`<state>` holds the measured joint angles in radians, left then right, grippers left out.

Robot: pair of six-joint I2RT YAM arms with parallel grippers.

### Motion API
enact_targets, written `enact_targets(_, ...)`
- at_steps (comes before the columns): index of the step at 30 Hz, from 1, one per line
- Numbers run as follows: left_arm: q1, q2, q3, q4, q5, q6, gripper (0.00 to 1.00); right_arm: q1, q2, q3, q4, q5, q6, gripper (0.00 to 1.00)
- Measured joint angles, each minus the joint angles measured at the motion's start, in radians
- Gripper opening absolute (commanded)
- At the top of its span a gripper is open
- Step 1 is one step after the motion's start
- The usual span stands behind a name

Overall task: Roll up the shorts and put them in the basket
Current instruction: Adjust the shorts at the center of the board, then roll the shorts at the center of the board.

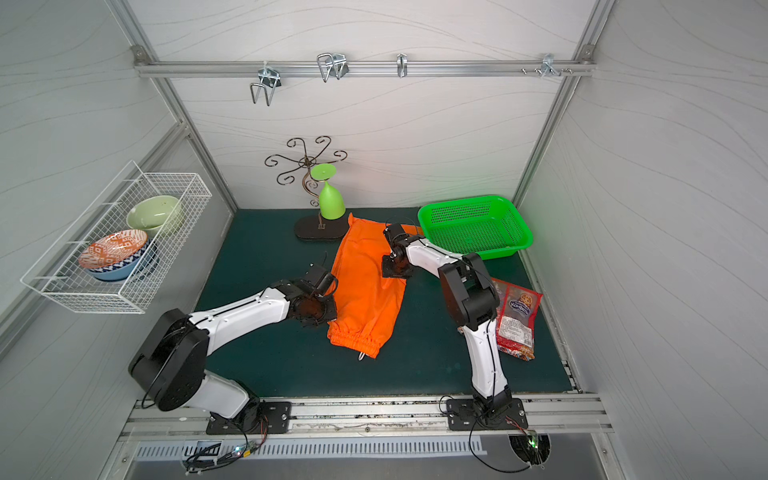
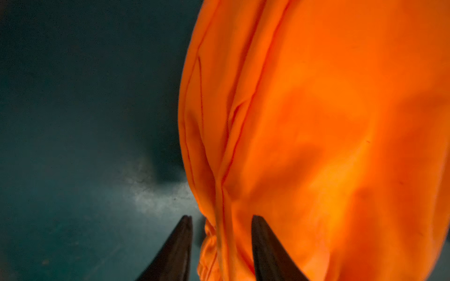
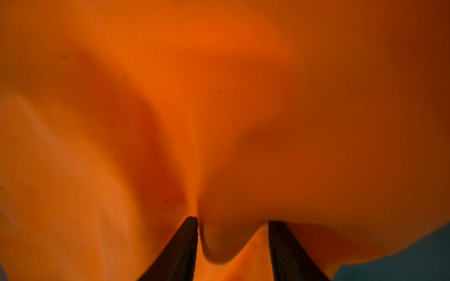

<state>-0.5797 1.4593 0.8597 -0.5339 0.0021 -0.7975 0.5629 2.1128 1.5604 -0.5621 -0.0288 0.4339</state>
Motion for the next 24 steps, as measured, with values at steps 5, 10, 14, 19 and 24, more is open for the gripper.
enact_targets(5, 0.000, -0.171, -0.081, 0.008, 0.060, 0.017, 0.51, 0.051, -0.204, -0.145, -0.024, 0.017, -0.024, 0.57)
enact_targets(10, 0.000, -0.275, -0.193, 0.050, 0.154, 0.012, 0.50, 0.161, -0.455, -0.272, -0.008, 0.019, -0.016, 0.57)
enact_targets(14, -0.003, -0.261, -0.232, 0.087, 0.214, 0.006, 0.47, 0.218, -0.548, -0.369, 0.009, 0.020, 0.006, 0.57)
enact_targets(19, -0.004, -0.196, -0.238, 0.167, 0.271, -0.007, 0.22, 0.266, -0.574, -0.488, 0.019, 0.024, 0.045, 0.57)
enact_targets(24, -0.004, -0.153, -0.238, 0.200, 0.305, -0.013, 0.00, 0.287, -0.600, -0.578, 0.022, 0.029, 0.079, 0.57)
